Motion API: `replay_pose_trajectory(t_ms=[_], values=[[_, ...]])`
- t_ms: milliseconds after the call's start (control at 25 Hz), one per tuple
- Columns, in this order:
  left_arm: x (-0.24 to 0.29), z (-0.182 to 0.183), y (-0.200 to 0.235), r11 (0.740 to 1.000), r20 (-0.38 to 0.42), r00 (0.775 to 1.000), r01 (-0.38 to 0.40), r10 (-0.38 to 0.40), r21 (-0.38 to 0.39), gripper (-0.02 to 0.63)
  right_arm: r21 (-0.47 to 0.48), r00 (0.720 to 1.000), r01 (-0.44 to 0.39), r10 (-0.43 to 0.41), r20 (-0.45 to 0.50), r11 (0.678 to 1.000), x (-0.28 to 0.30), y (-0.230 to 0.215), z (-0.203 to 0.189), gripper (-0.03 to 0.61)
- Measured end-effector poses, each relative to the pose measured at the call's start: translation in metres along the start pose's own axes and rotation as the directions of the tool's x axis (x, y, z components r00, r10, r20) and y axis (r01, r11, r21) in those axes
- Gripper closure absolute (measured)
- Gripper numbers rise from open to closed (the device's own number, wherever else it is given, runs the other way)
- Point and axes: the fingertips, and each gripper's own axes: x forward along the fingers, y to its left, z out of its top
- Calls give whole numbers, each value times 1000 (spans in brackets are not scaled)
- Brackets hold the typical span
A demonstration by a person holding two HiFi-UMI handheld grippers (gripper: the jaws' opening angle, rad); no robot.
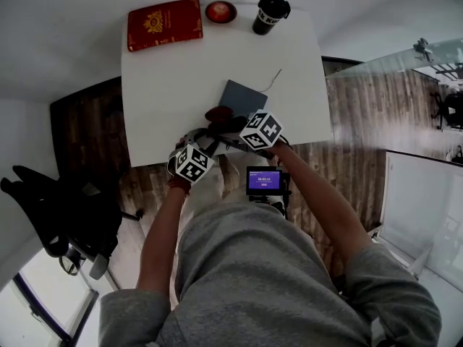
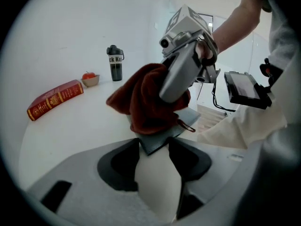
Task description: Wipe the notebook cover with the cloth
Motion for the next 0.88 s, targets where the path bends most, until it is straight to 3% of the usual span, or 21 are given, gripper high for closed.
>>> replay_pose_trajectory(t_ms=[200, 280, 600, 760, 880], values=[[0, -1, 0, 1000, -1, 1000, -2, 2, 0, 417, 82, 985, 52, -65, 159, 995, -53, -41, 32, 410], [0, -1, 0, 1000, -2, 1000, 0, 0, -1, 417, 98, 976, 102, -119, 183, 990, -73, -65, 40, 410], [0, 1, -1, 1000, -1, 1000, 2, -2, -3, 417, 86, 953, 281, -289, 88, 956, -101, -136, 24, 408], [0, -1, -1, 1000, -2, 1000, 2, -2, -4, 417, 107, 951, 306, -308, 3, 946, -85, -151, 2, 408], [0, -1, 1, 1000, -2, 1000, 0, 0, -4, 417, 142, 952, 304, -306, -6, 942, -74, -155, -2, 407]])
